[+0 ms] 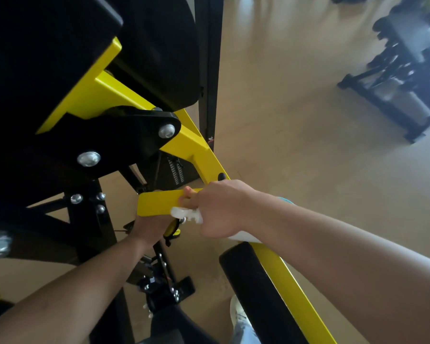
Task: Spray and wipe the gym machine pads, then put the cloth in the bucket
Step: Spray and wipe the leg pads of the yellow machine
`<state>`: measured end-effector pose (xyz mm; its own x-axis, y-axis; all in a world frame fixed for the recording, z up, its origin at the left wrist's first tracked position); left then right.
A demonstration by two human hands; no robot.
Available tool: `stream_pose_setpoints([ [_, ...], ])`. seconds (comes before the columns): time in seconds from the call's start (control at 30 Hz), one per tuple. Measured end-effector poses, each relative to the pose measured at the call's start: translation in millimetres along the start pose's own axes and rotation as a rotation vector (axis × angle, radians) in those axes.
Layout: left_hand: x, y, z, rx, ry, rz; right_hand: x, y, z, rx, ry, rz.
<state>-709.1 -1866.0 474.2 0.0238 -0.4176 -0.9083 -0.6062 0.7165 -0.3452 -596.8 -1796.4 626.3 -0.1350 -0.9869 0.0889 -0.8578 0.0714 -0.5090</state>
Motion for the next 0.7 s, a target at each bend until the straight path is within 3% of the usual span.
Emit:
stream_pose_setpoints([
  [0.07,17.4,5.2,3.5,-0.045,0.024,-0.099,-0.5,-0.9,-3.0,-0.010,0.009,0.015],
  [0.2,11.8,9.3,25.5,-0.030,0.054,-0.020,-5.3,3.8,2.6,0.000,0.005,0.083],
  [0.33,44.1,11.5,25.8,-0.139,0.021,-0.161,-5.1,5.8,3.6,0.024,0.010,0.095],
  [0.43,31.4,1.8,13.1,-0.241,-0.042,-0.149,-4.9,5.0,1.6,0.023,0.041,0.086],
  [0.6,-1.2,-9.8,-11.1,-0.196,-0.048,-0.065,-3.5,1.3,-0.5,0.030,0.067,0.096],
  [0.7,-11.5,-19.4,-33.1,-0.258,-0.051,-0.094,-3.1,2.1,-3.5,0.018,0.068,0.101],
])
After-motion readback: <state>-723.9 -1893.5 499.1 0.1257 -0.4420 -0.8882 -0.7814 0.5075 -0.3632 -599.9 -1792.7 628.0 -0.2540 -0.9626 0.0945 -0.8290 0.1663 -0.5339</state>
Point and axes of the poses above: each hand's wrist, its own y-axis towards the middle knuckle, its own z-axis out of the palm, x = y × z, the point moved 10 cm from there along y, towards the middle knuckle, and after that the axes turned 5 degrees about -y, right-handed, at the moved point
